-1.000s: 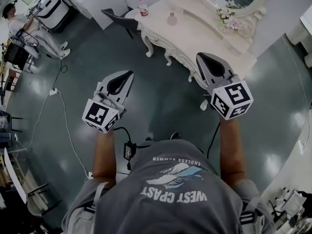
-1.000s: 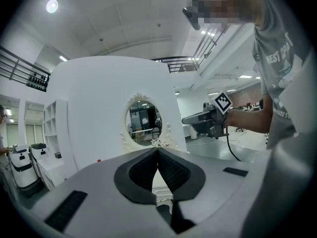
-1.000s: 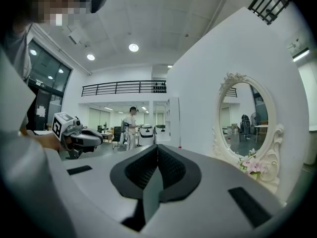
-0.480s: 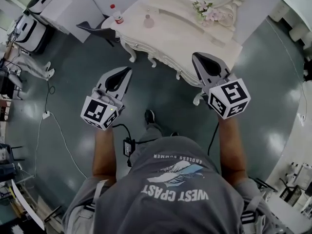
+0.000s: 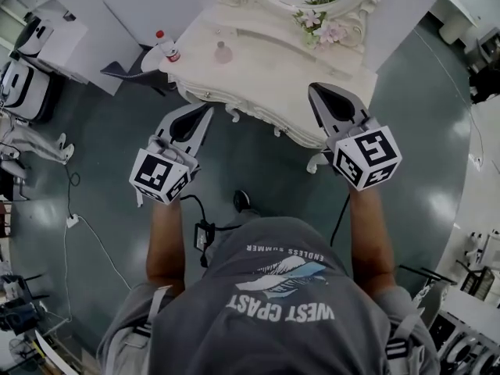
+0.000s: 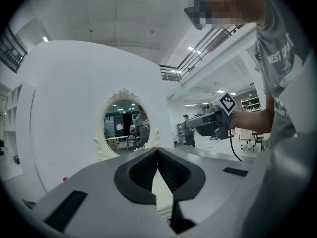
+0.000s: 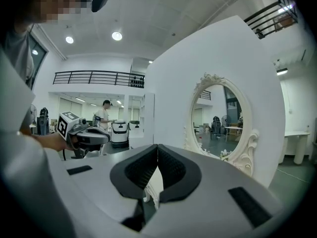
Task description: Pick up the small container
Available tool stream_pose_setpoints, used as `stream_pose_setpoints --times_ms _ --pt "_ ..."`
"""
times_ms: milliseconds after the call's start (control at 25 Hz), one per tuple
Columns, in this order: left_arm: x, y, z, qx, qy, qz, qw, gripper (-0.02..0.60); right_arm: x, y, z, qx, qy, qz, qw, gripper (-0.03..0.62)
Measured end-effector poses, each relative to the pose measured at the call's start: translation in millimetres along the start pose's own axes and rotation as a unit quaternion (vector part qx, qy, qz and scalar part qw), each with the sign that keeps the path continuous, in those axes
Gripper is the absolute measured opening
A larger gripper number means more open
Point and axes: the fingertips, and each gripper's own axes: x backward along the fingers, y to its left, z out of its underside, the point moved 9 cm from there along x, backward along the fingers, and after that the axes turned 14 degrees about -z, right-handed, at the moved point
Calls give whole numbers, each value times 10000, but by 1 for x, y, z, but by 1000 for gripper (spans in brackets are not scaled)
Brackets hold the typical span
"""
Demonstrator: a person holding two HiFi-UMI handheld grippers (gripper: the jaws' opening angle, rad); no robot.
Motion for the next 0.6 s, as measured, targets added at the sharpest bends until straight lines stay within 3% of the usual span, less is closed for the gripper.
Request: stream_pose_setpoints --times_ms 600 --pt "-45 90 19 -9 -121 644 9979 17 -71 -3 -5 -86 38 680 9976 26"
